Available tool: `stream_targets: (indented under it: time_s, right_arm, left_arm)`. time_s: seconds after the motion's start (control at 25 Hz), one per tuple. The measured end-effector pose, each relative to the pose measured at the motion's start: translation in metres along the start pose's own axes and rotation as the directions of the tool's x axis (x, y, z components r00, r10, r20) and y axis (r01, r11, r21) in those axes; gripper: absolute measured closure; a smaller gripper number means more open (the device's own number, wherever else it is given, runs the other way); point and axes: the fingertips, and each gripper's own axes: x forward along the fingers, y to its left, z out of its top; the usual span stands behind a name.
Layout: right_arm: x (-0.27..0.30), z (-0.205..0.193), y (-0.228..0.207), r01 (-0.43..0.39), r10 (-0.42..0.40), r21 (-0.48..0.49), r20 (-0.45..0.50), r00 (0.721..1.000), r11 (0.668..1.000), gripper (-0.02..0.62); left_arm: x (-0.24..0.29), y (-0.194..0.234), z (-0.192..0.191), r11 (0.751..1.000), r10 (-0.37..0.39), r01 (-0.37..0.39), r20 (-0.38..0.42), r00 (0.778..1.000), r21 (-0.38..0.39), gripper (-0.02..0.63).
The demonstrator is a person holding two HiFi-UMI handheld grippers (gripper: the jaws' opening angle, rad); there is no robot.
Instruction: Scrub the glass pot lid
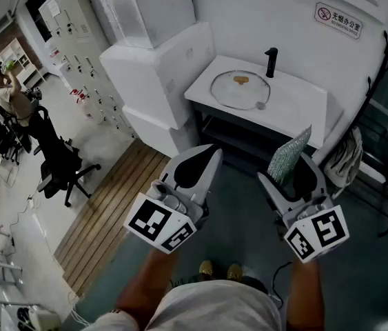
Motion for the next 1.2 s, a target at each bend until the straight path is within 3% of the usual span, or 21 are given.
stream_targets:
  time_s: [0.48,1.2]
  right_arm:
    - [0.010,-0.002,0.005,-0.007,0.007,0.027,0.004,1.000,1.000,0.247]
    - [0.039,-0.014,0.028,0.053,-0.052,0.025,-0.025,0.998,0.998,0.247]
  left_arm:
    - [-0.004,0.012,-0.003,1.000,0.000,0.000,-0.001,1.000,-0.009,0.591]
    - [-0.028,0.061,-0.006,0.999,-0.027,0.028,0.020,0.999,-0.032,0.591]
